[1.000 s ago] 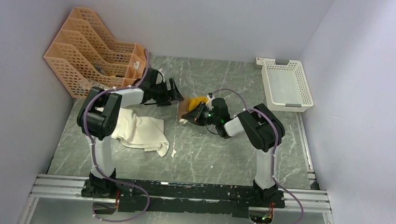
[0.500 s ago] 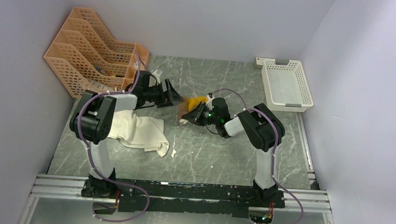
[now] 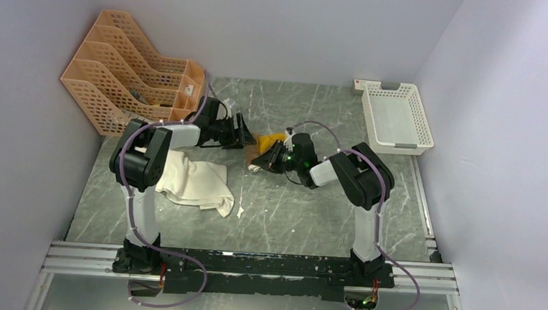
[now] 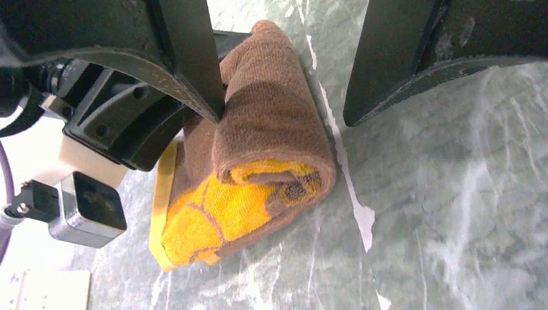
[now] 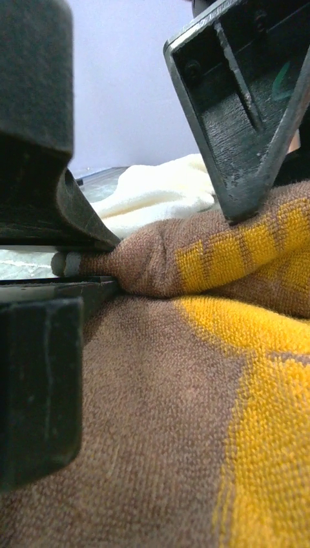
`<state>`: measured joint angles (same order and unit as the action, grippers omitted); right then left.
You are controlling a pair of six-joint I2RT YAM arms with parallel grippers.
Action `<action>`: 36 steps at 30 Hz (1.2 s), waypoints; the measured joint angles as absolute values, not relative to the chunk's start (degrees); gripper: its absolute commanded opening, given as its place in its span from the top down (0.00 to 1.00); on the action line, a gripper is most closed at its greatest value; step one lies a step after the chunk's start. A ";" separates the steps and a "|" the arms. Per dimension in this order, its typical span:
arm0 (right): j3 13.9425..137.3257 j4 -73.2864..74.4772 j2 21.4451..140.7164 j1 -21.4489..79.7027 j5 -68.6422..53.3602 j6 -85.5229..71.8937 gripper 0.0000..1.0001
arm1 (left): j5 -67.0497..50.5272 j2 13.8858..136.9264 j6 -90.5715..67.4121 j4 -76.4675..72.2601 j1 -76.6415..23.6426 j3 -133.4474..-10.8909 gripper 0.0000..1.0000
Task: Roll the towels
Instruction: Roll the towel at the center of the board.
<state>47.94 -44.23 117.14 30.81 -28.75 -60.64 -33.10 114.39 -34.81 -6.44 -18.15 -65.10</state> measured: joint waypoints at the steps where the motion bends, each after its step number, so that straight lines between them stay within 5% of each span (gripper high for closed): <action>1: 48.29 -43.35 117.12 30.81 -28.73 -60.12 0.86 | -32.42 114.63 -34.28 -5.76 -18.37 -65.82 0.23; 9: 53.60 -26.28 111.15 32.18 -22.94 -49.23 0.33 | -26.89 117.67 -30.33 0.43 -21.28 -73.54 0.24; 13: 59.13 -14.31 107.59 34.30 -14.61 -41.01 0.16 | -25.32 119.15 -28.71 2.96 -22.20 -76.34 0.24; 21: 69.82 1.78 104.47 44.03 4.99 -26.81 0.15 | -24.21 121.12 -26.30 6.85 -22.92 -80.44 0.24; 36: 73.71 5.93 109.51 48.10 10.48 -26.11 0.42 | -24.18 123.61 -24.56 10.55 -23.33 -85.19 0.23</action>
